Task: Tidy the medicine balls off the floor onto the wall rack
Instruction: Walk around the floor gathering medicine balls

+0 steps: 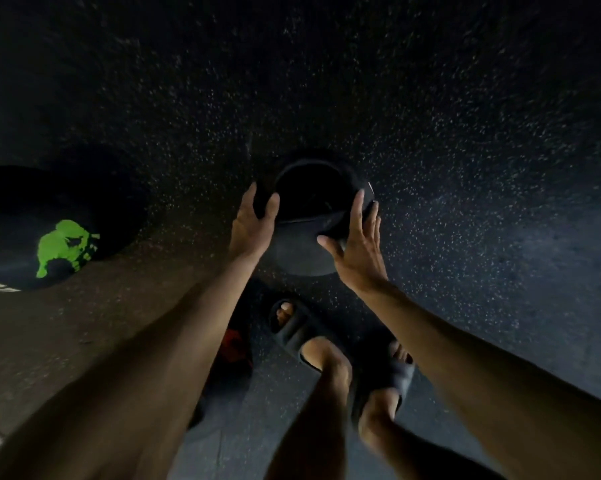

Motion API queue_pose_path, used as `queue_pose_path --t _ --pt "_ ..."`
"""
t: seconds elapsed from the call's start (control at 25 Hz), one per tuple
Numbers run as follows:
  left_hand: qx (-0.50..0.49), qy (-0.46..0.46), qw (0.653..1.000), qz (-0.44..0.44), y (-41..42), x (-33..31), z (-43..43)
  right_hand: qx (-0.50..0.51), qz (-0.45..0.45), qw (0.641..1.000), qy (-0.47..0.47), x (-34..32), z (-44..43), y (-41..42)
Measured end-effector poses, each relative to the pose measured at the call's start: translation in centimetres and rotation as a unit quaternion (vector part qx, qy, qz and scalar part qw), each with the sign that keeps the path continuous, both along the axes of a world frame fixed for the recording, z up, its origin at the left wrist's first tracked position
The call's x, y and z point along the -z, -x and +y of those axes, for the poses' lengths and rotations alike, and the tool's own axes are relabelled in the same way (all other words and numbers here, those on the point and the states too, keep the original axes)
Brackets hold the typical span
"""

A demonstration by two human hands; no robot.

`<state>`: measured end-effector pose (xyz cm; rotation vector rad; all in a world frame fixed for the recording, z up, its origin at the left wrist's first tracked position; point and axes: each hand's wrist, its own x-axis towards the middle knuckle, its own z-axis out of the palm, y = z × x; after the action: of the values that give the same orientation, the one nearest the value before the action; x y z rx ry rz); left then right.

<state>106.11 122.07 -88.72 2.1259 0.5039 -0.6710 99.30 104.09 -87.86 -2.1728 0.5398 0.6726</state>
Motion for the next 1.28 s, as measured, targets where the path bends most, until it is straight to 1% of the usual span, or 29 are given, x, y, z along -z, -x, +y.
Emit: queue_pose_path --t 0.16,0.28,0.36,0.44,0.56,0.6,0.68,0.8,0.88,0.96,1.0,1.08,1.16,1.24,1.28 --pt "0.032 0.02 0.999 0.011 0.3 -0.3 -0.9 -0.005 0.025 0.999 0.028 0.1 -0.6 -7.2" --pt "0.07 0.005 0.998 -0.002 -1.2 -0.4 -1.7 0.033 0.014 0.999 0.032 0.4 -0.2 -14.2" --pt "0.055 0.007 0.998 -0.001 -4.5 -0.4 -1.8 0.035 -0.027 0.998 0.037 0.1 0.0 -16.6" --pt "0.026 0.01 0.999 0.015 -9.3 0.3 -1.6 0.009 -0.063 0.997 0.034 0.0 -0.5 -16.8" --pt "-0.04 0.017 0.999 0.026 -16.8 1.1 -1.2 -0.002 -0.034 0.999 0.006 0.5 -0.7 -15.8" --pt "-0.047 0.004 0.999 0.02 -18.8 1.3 -1.3 -0.003 -0.028 1.0 0.0 0.8 -0.3 -16.6" --pt "-0.026 -0.03 0.999 0.006 -21.4 1.2 -1.8 -0.003 -0.03 0.999 -0.023 1.2 0.4 -20.1" --pt "-0.036 -0.085 0.995 0.031 -23.9 1.1 -2.0 -0.032 -0.041 0.999 -0.007 1.0 0.7 -25.7" --pt "-0.05 -0.109 0.991 0.062 -24.9 0.8 -2.6 -0.065 -0.041 0.997 0.005 1.0 -0.5 -28.5" --pt "-0.077 -0.129 0.984 0.094 -25.9 0.4 -3.6 -0.105 -0.035 0.994 -0.001 1.4 -2.0 -32.1" --pt "-0.087 -0.133 0.982 0.098 -26.2 0.0 -4.3 -0.121 -0.031 0.992 0.001 1.5 -2.5 -34.3" --pt "-0.07 -0.134 0.986 0.069 -26.3 -0.7 -5.1 -0.136 -0.016 0.991 0.008 1.7 -2.5 -39.5" --pt "-0.039 -0.114 0.992 0.039 -26.8 -1.0 -5.2 -0.125 -0.006 0.992 0.021 1.5 -1.5 -43.9" --pt "-0.031 -0.087 0.994 0.055 -28.5 -0.6 -5.0 -0.092 -0.024 0.995 0.029 1.2 -0.9 -45.3" --pt "-0.04 -0.078 0.994 0.066 -29.6 -0.5 -5.2 -0.082 -0.054 0.995 0.03 0.9 -0.9 -44.9"
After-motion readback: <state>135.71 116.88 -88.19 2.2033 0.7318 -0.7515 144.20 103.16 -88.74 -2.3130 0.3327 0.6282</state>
